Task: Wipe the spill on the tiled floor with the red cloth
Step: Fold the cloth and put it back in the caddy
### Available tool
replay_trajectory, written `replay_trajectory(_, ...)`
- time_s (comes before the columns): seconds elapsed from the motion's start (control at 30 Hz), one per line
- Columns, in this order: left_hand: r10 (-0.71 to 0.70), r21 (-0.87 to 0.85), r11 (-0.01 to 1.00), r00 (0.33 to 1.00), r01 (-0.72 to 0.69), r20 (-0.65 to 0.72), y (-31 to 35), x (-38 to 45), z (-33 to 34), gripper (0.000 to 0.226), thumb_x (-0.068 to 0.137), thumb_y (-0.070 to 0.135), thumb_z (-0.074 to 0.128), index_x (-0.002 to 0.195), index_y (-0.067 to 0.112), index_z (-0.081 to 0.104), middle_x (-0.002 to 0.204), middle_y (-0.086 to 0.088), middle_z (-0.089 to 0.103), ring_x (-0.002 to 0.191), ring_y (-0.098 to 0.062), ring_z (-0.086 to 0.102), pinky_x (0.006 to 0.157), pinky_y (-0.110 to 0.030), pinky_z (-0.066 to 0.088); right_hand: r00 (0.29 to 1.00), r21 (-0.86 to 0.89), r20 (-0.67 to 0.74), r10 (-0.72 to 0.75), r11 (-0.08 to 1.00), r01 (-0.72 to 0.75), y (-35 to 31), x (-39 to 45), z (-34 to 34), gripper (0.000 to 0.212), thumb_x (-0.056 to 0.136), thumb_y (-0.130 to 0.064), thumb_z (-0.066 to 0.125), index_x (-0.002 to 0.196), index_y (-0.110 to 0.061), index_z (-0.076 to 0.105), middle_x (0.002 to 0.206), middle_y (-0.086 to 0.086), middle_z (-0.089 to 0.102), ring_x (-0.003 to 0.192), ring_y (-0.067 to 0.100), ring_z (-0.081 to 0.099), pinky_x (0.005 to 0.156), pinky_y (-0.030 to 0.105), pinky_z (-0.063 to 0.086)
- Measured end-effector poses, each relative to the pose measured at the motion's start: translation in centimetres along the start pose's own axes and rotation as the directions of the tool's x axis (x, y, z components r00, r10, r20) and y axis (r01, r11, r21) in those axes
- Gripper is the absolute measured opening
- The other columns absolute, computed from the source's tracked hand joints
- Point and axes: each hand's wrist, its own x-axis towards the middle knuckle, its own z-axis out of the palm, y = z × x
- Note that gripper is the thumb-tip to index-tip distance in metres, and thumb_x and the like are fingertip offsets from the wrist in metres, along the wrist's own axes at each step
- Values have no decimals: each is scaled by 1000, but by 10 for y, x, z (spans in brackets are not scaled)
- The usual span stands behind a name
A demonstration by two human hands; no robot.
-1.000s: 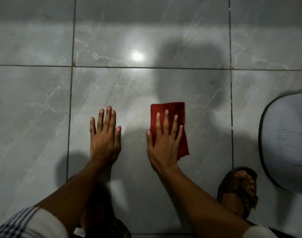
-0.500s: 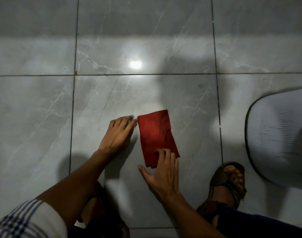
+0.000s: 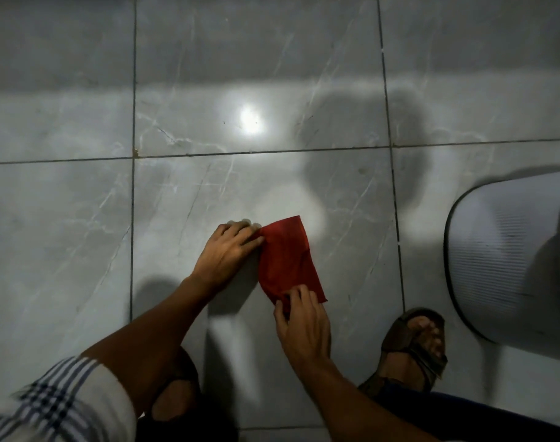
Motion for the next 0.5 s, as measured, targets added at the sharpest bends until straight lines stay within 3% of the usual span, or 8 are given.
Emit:
replay_trajectory(0.1, -13, -30, 999, 998, 15, 58, 18, 4, -38, 42, 75, 6, 97, 116, 11, 88, 127, -15, 82, 115, -39, 81, 86, -44, 65, 983, -61, 173, 67, 997, -57, -8, 8, -28, 35, 115, -31, 40, 138, -15, 59, 136, 6, 65, 124, 23, 60, 106, 35, 48)
replay_trajectory(0.17, 5, -51, 999, 996, 0, 89, 30, 8, -69, 43, 79, 3, 92, 121, 10, 85, 135, -15, 79, 125, -39, 78, 91, -43, 64, 959, -11, 234, 159, 987, -161, -13, 2, -58, 37, 116, -26, 37, 146, -11, 53, 146, 11, 60, 132, 27, 58, 111, 37, 45)
replay_trajectory(0.33, 48, -32, 998, 996, -46, 80, 63, 10, -160, 48, 88, -5, 75, 134, 6, 78, 149, -14, 72, 139, -38, 69, 105, -44, 58, 916, 221, 293, 274, 913, -344, -21, -40, -155, 32, 116, -20, 41, 141, -6, 54, 138, 17, 67, 120, 33, 67, 100, 40, 53)
replay_trajectory(0.4, 61, -64, 996, 995, -56, 77, 80, 10, -199, 46, 91, -5, 62, 133, 6, 76, 138, -14, 77, 131, -38, 73, 102, -44, 58, 906, 353, 271, 326, 842, -409, -25, -65, -199, 30, 115, -20, 44, 137, -4, 56, 134, 19, 69, 117, 33, 68, 91, 36, 53)
replay_trajectory(0.5, 108, -101, 990, 987, -96, 121, 118, 17, -264, 36, 95, -4, 67, 128, 10, 74, 119, -10, 76, 108, -36, 72, 90, -42, 55, 867, 477, 280, 413, 724, -499, -22, -103, -270, 30, 114, -19, 47, 138, -1, 55, 136, 23, 67, 114, 30, 65, 89, 31, 49)
